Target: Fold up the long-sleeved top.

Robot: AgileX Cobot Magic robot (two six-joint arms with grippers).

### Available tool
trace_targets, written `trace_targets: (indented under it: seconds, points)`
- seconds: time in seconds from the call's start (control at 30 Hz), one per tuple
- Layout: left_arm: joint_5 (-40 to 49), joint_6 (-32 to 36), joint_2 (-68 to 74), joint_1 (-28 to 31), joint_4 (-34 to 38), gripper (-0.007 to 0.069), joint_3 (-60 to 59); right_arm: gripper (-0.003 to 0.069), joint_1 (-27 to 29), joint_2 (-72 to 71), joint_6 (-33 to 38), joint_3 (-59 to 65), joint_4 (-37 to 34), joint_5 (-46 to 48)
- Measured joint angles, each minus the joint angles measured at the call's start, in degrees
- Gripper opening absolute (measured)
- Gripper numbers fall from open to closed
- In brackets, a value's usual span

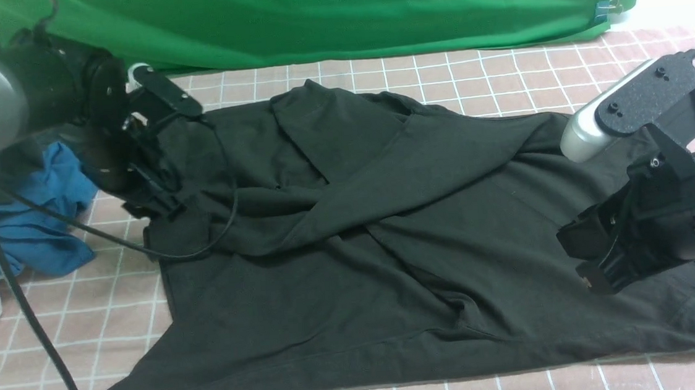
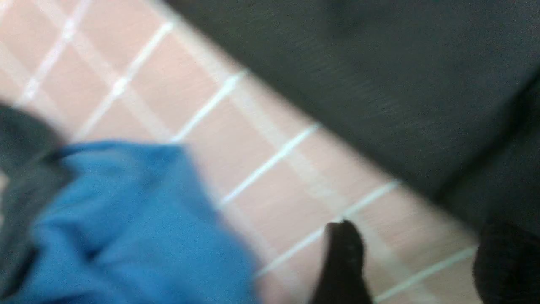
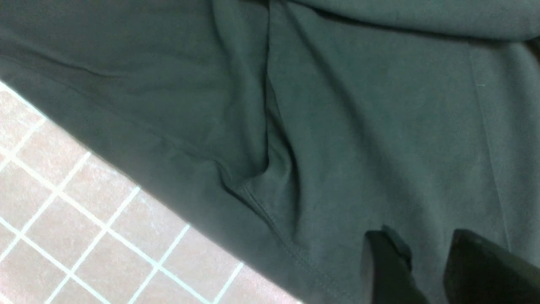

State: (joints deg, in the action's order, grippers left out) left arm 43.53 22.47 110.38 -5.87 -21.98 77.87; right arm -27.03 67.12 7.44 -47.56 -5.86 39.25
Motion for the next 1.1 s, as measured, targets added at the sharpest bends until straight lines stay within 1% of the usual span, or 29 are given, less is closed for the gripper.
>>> trace_targets:
  seconds: [0.07,0.13,0.17,0.2,0.23,0.27,0.3,0.33,0.37,0.4,0.43,0.47,0.53,0.6,0.63,0.73,0.83,0.87,0.97,1.1]
  points:
    - [1.8,-3.0,-0.1,0.1,-4.9,0.0470,0.2,0.0237,0.0,0.0,0.2,0.0,-0.1,0.7]
    - [4.8,-6.1,-0.6,0.1,-8.8,0.0484,0.7,0.0237,0.0,0.0,0.2,0.0,-0.1,1.1]
    - [5.7,-7.1,-1.1,0.1,-8.9,0.0482,0.7,0.0237,0.0,0.0,0.3,0.0,-0.1,1.3]
    - [7.2,-7.2,-2.7,0.1,-6.5,0.0463,0.7,0.0237,0.0,0.0,0.3,0.0,-0.1,1.3]
    - [7.7,-5.4,-3.7,0.2,-3.7,0.0443,0.5,0.0237,0.0,0.0,0.3,0.0,-0.2,1.4]
    - [8.0,-1.7,-4.9,0.2,0.1,0.0419,0.0,0.0237,0.0,0.0,0.3,0.0,-0.4,1.4]
    - [8.4,6.9,-6.4,0.2,5.5,0.0375,-1.1,0.0237,0.0,0.0,0.3,0.0,-0.7,1.4]
    - [8.8,14.0,-7.8,0.2,11.2,0.0343,-2.3,0.0237,0.0,0.0,0.3,0.0,-0.9,1.4]
    - [9.4,23.4,-9.0,0.2,16.6,0.0302,-4.6,0.0237,0.0,0.0,0.3,0.0,-1.1,1.4]
    - [9.6,25.2,-9.0,0.2,16.6,0.0293,-4.6,0.0237,0.0,0.0,0.3,0.0,-1.1,1.4]
    - [9.8,37.4,-10.1,0.1,22.6,0.0232,-7.7,0.0237,0.0,0.0,0.4,0.0,-1.3,1.4]
    - [8.7,42.9,-10.4,0.0,24.7,0.0195,-9.6,0.0237,0.0,0.0,0.4,0.0,-1.4,1.4]
    - [5.3,46.3,-10.5,0.0,24.9,0.0163,-11.7,0.0237,0.0,0.0,0.5,0.0,-1.4,1.4]
    - [1.5,47.1,-10.4,0.0,23.7,0.0151,-12.4,0.0237,0.0,0.0,0.5,0.0,-1.5,1.4]
    - [-2.9,47.1,-10.3,0.1,22.0,0.0152,-12.7,0.0237,0.0,0.0,0.5,0.0,-1.5,1.4]
    - [-7.1,47.4,-9.3,0.1,20.9,0.0183,-12.7,0.0236,0.0,0.0,0.5,0.0,-1.5,0.8]
    - [-9.1,47.9,-7.0,0.1,20.7,0.0259,-12.7,0.0236,0.0,0.0,0.5,0.0,-1.5,0.2]
    - [-9.2,47.9,-7.0,0.1,20.7,0.0259,-12.7,0.0236,0.0,0.0,0.6,0.0,-1.5,0.2]
    - [-11.0,48.1,-3.6,0.1,20.6,0.0353,-12.9,0.0237,0.0,0.0,1.4,0.0,-1.5,0.0]
    - [-11.8,49.7,-2.4,0.1,20.6,0.0386,-12.8,0.0237,0.0,0.1,1.6,0.0,-1.5,-0.3]
